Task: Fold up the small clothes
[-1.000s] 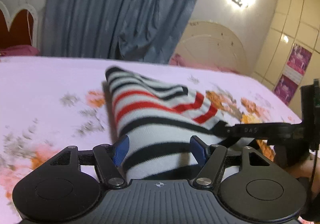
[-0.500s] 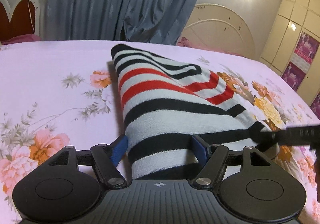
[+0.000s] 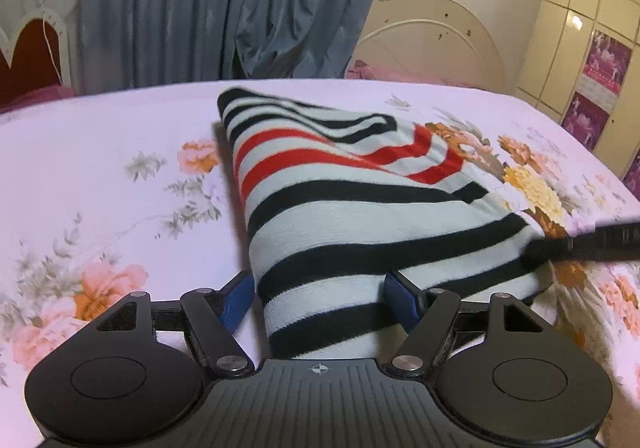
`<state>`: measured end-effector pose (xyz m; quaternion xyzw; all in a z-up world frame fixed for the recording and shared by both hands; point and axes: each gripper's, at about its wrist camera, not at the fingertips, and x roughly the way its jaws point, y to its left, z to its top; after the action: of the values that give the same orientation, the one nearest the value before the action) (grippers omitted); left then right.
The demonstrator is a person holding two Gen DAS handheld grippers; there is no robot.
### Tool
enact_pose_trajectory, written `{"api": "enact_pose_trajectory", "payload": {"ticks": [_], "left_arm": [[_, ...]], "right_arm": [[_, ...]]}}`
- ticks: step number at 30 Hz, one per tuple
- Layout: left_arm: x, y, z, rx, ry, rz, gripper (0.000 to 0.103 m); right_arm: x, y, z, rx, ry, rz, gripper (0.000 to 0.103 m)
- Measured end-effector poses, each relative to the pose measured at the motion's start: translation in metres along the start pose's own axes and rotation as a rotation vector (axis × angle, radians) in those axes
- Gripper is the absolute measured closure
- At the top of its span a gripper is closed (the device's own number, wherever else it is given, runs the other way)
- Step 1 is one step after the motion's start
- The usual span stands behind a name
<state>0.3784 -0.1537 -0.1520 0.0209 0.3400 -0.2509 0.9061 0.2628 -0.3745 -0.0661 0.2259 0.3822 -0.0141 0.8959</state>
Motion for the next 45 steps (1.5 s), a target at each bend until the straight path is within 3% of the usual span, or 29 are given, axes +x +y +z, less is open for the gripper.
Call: {"api": "enact_pose_trajectory", "payload": {"ticks": [6, 8, 10, 12, 18, 23, 28, 32, 35, 38, 45], "left_arm": [[-0.026, 0.0, 0.024, -0.029, -0.085, -0.015, 0.032], [-0.021, -0.001, 0.036, -0.029, -0.094, -0.014, 0.032], [-0.014, -0.003, 0.047, -0.017, -0.108, 0.001, 0.032], [-0.006, -0.005, 0.058, -0.006, -0.127, 0.008, 0.032], [0.033, -0.004, 0.075, 0.015, -0.1, 0.017, 0.032], [0.055, 0.005, 0.055, 0.05, -0.046, 0.03, 0.031], [0.066, 0.021, 0.046, -0.046, -0.014, -0.017, 0.027], [0.07, 0.026, 0.05, -0.083, 0.025, -0.029, 0.025], [0.057, 0.026, 0.061, -0.121, -0.008, -0.033, 0.025], [0.052, 0.026, 0.077, -0.145, -0.054, -0.019, 0.025], [0.083, 0.025, 0.099, -0.132, -0.035, 0.034, 0.025]], "right_arm": [[-0.003, 0.033, 0.026, -0.161, -0.114, -0.069, 0.061], [0.008, 0.041, 0.036, -0.183, -0.118, -0.085, 0.066], [0.022, 0.048, 0.046, -0.194, -0.113, -0.081, 0.085], [0.039, 0.059, 0.057, -0.231, -0.107, -0.089, 0.086], [0.083, 0.067, 0.081, -0.242, -0.077, -0.128, 0.086], [0.106, 0.06, 0.066, -0.317, -0.05, -0.185, 0.087], [0.11, 0.057, 0.052, -0.37, -0.097, -0.213, 0.085], [0.111, 0.045, 0.057, -0.262, -0.104, -0.189, 0.085], [0.101, 0.051, 0.064, -0.256, -0.088, -0.174, 0.083], [0.086, 0.057, 0.076, -0.244, -0.13, -0.134, 0.082], [0.108, 0.069, 0.101, -0.27, -0.134, -0.152, 0.082]]}}
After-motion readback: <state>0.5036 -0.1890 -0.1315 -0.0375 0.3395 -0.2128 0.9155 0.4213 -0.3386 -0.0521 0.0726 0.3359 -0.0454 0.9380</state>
